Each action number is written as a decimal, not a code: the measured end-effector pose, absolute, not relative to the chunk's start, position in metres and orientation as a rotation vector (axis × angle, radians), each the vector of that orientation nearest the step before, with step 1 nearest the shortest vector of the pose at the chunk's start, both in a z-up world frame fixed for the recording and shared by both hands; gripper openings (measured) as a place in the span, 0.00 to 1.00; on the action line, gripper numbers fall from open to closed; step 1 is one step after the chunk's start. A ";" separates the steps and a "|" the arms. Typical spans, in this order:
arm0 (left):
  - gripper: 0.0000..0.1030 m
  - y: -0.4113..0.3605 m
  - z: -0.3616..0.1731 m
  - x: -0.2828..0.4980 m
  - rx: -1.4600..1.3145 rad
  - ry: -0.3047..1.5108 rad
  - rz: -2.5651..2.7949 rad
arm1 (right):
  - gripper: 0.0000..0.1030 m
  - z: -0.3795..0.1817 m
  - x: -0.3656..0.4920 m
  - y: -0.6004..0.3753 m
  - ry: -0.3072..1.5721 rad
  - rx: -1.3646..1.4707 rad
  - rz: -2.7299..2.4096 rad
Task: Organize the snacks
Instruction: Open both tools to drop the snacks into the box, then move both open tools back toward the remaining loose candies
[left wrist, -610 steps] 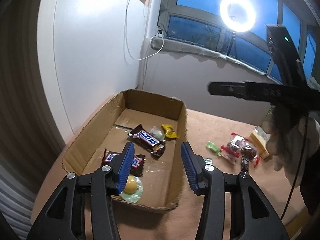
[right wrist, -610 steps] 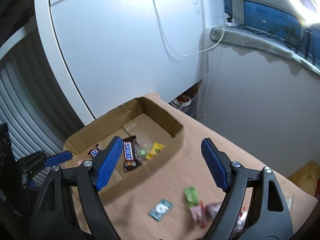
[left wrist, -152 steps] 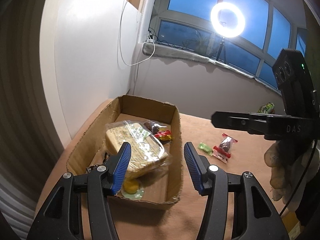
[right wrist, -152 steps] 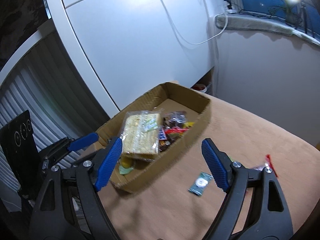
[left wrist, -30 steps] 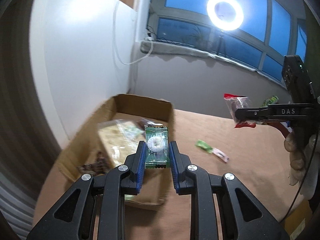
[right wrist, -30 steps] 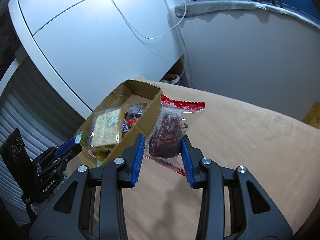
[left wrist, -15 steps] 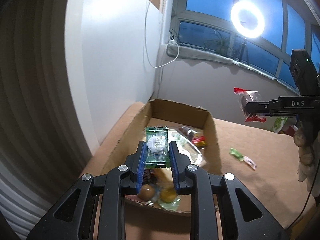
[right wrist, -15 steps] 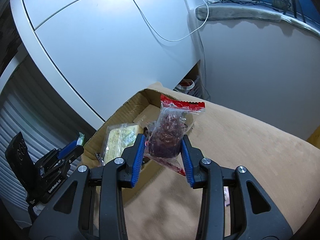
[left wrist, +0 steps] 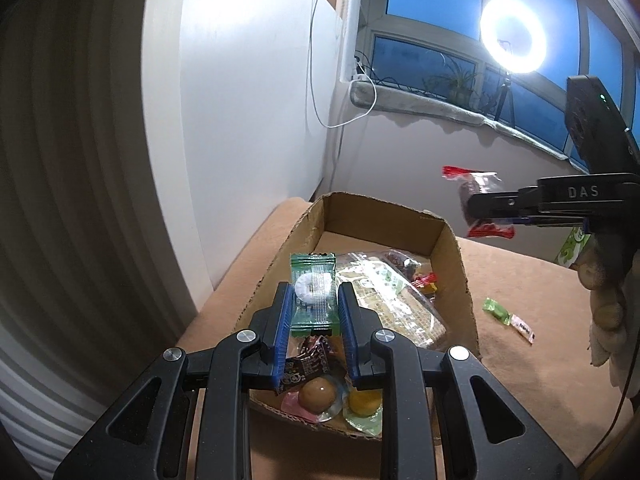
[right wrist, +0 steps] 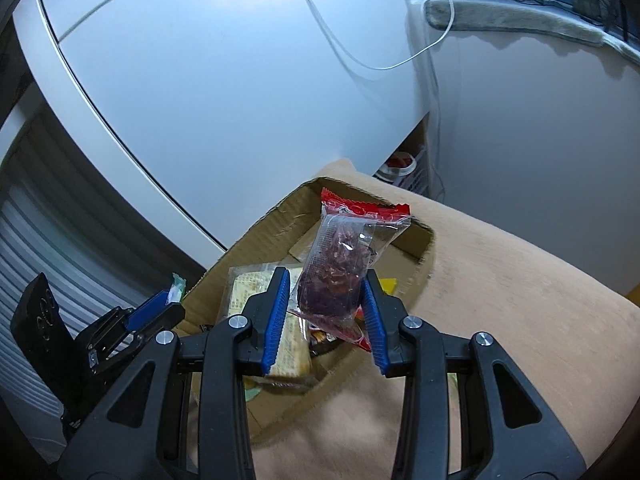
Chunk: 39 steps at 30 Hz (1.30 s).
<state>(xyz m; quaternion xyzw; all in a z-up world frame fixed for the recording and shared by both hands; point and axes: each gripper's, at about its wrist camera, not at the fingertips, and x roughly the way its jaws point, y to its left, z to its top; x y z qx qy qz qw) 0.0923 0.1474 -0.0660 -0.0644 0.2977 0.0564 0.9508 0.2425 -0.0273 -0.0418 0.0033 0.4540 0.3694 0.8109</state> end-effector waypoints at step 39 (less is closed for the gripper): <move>0.46 0.133 -0.054 0.087 -0.126 0.574 0.098 | 0.69 -0.027 0.230 -0.039 0.906 -0.009 0.809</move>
